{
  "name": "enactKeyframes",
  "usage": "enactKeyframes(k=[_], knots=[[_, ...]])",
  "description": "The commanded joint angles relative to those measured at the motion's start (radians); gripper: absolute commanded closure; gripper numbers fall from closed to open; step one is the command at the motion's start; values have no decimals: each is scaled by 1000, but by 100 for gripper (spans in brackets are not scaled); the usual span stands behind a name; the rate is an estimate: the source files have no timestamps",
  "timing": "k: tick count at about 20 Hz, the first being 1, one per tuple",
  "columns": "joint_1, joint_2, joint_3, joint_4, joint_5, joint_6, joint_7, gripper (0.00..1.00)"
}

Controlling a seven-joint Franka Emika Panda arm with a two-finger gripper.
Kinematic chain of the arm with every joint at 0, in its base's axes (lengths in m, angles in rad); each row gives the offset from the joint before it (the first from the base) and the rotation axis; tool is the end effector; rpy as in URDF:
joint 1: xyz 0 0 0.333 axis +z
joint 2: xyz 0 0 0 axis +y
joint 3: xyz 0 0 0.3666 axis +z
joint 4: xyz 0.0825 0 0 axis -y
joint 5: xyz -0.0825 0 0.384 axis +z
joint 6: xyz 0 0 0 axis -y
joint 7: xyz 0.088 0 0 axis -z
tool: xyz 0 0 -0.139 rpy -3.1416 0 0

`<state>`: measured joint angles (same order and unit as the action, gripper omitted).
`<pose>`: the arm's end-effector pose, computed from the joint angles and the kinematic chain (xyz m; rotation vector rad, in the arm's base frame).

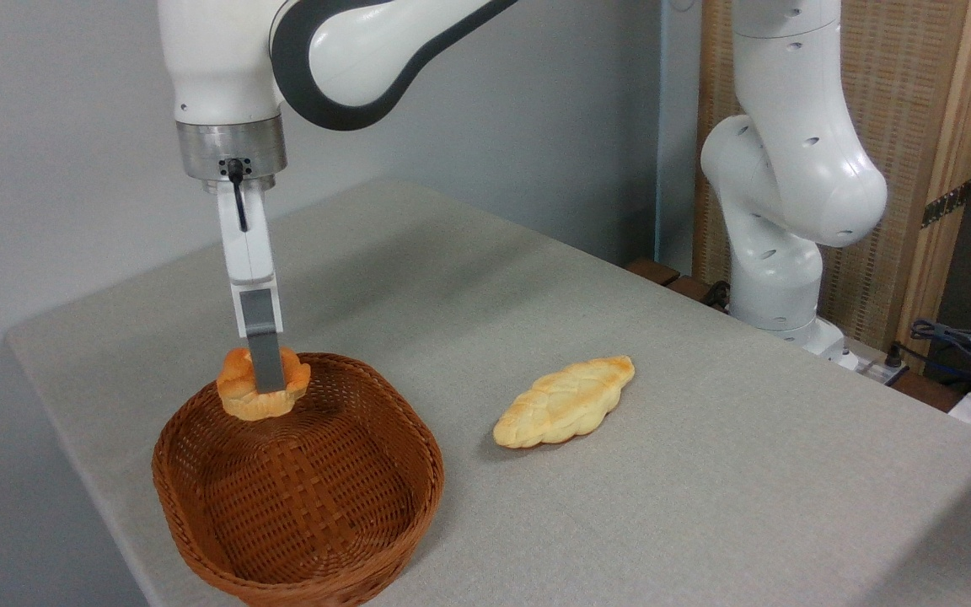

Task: Put bread into the basket
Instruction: 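Lower the bun into the basket and open the gripper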

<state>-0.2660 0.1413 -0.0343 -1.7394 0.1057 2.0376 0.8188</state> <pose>0.6076 -0.1776 0.5227 -2.5150 1.6451 -0.1925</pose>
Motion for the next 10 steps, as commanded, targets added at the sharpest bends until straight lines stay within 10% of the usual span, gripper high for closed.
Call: enactKeyframes(k=[1,10], knots=[[-6,7,7,14,15,10,13,0],[-6,4,7,14,15,4,8,0]])
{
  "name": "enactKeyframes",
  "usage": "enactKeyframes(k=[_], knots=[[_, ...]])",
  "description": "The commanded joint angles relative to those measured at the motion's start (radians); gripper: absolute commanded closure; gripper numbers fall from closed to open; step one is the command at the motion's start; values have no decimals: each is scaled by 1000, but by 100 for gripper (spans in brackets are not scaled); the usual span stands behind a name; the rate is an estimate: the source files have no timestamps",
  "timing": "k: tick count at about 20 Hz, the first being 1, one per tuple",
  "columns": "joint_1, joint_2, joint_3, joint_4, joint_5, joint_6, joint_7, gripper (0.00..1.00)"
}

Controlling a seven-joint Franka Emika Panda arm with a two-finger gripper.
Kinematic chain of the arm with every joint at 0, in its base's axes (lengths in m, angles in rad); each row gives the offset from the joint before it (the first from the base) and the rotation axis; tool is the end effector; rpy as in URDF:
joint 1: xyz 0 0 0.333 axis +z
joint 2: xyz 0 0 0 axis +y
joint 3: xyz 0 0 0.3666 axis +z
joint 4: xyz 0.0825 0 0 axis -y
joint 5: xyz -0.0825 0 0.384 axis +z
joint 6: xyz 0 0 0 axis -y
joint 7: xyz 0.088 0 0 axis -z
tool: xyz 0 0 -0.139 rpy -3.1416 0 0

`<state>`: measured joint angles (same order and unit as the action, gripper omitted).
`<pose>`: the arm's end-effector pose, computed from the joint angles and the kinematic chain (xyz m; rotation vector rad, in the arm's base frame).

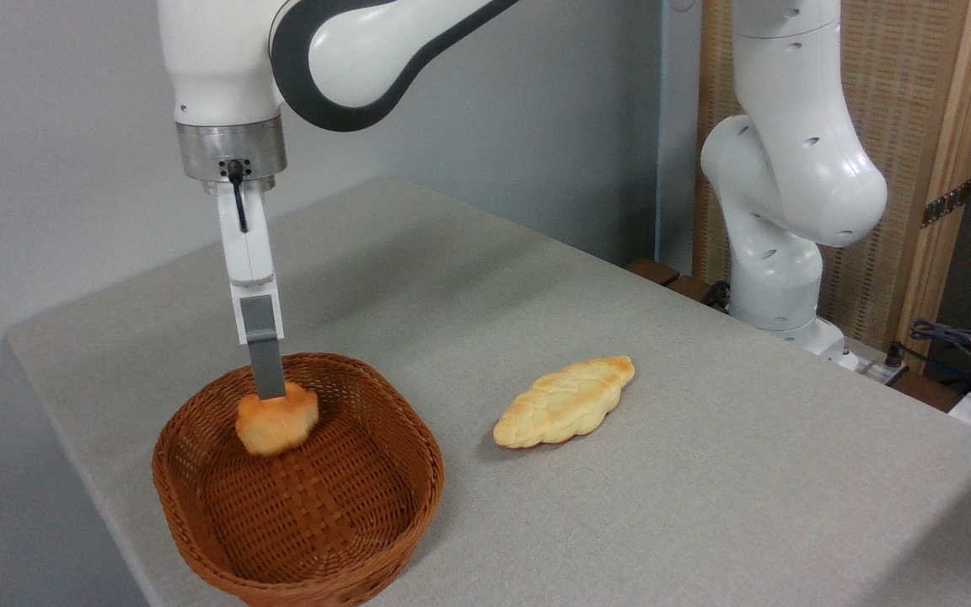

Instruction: Put bread into the basket

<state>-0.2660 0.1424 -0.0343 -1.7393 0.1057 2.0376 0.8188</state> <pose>0.6078 -0.1777 0.5221 -2.5153 1.6454 -0.1911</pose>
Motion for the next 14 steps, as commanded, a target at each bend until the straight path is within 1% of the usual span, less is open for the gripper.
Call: enactKeyframes(k=[1,5,8,10,11,13,14], knots=[[-4,2,7,14,15,4,8,0],[-4,-23,11,18,2,-11,-27,0],[4,-75,13,20,-6,-121,-99,0],[11,-116,17,20,-41,-199,-115,0],[11,-133,39,21,-64,-238,-116,0],[17,-158,68,27,-125,-308,-118,0],[57,-162,67,61,-158,-353,-118,0]])
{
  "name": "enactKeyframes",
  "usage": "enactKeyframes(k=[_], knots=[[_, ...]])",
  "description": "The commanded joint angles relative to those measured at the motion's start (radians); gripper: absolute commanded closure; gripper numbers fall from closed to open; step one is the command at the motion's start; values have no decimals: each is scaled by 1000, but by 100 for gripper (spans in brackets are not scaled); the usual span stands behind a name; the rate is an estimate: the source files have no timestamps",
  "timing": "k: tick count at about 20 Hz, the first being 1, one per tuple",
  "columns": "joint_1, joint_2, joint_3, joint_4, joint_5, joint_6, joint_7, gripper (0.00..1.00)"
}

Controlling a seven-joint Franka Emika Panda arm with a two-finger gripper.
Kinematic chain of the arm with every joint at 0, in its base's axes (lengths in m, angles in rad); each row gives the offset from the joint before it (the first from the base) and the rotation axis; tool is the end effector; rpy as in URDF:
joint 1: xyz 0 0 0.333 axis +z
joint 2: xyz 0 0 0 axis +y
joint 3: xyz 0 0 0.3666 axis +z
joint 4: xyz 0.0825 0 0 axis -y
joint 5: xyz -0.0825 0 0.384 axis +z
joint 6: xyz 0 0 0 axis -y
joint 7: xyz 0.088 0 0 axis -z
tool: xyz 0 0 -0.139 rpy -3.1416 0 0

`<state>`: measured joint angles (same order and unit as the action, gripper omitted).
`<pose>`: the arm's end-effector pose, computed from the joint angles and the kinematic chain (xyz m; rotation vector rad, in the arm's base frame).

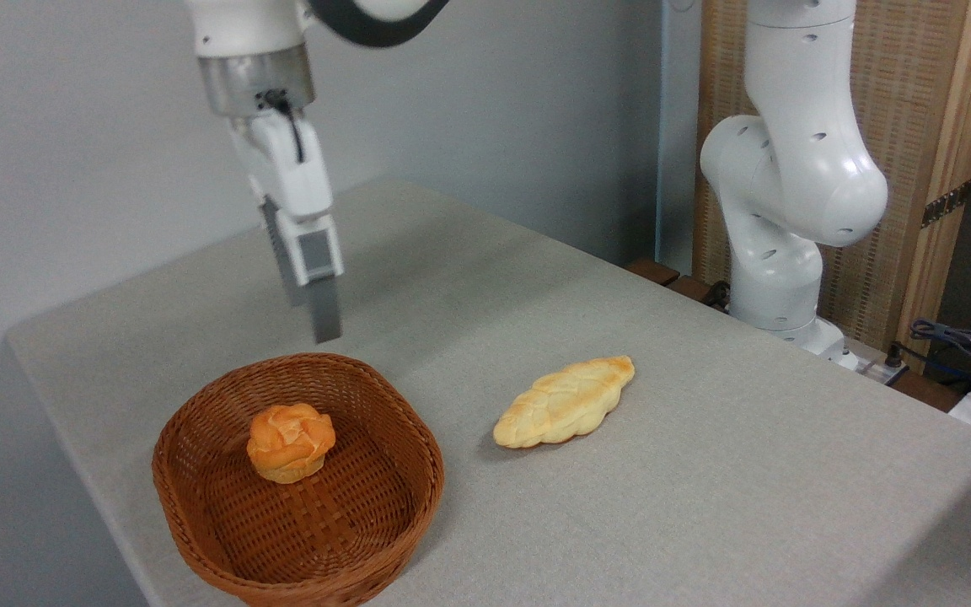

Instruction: Put bread into the basket

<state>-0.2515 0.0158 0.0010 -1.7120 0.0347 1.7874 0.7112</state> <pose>0.5596 -0.1390 0.5863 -2.7383 1.4398 -0.0777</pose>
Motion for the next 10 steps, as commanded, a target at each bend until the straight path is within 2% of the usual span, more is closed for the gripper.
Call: enactKeyframes(k=[1,3,6,10], knots=[[81,-36,25,70,-111,-161,-12,0],[95,-36,30,110,-118,-221,-19,0],[97,-36,39,114,-118,-226,-99,0],[133,-36,39,124,-121,-227,-98,0]])
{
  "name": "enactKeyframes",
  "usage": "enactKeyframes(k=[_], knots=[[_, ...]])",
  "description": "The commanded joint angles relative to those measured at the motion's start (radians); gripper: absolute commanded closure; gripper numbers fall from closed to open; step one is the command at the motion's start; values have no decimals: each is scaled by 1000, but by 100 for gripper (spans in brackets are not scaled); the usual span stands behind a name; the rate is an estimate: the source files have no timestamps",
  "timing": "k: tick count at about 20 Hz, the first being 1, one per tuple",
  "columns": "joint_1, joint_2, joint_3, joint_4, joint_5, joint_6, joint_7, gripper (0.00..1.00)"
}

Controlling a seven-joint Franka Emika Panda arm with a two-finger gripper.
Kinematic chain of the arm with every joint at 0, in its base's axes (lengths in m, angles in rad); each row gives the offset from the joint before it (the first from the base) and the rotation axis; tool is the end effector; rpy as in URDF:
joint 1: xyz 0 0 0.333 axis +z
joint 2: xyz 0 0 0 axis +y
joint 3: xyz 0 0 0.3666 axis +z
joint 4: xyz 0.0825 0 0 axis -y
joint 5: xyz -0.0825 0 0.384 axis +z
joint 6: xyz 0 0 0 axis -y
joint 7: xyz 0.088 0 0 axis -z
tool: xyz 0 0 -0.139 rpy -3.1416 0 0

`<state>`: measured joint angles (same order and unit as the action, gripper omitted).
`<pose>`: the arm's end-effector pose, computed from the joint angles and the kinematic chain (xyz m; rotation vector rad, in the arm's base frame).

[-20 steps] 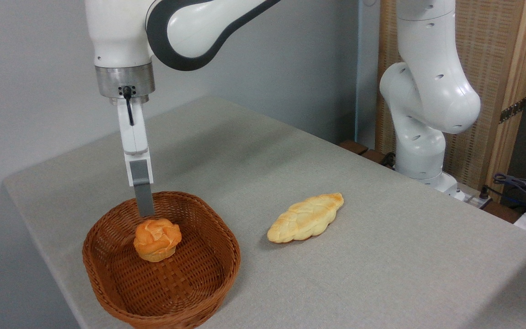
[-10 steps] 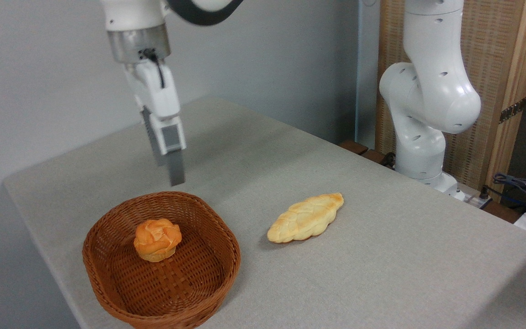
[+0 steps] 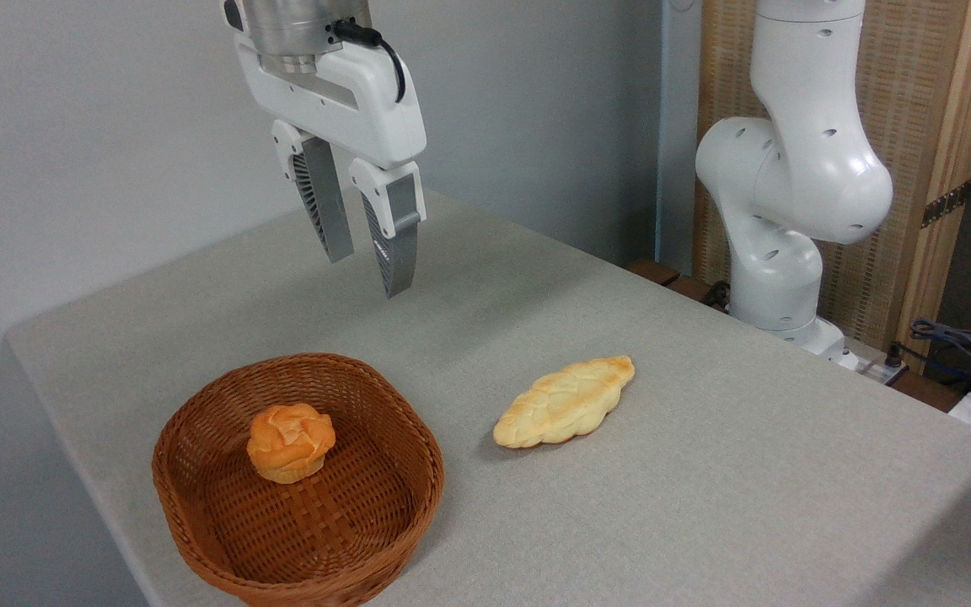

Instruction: Put bread into the basket

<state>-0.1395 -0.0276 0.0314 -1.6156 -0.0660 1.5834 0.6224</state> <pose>0.5409 -0.0676 0.6385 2.8733 -1.0972 0.0193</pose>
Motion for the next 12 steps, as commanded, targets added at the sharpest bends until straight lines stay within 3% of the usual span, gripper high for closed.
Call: enactKeyframes(k=[1,12], knots=[[21,8,8,29,-20,-23,-7,0],[26,9,10,57,-3,-63,46,0]])
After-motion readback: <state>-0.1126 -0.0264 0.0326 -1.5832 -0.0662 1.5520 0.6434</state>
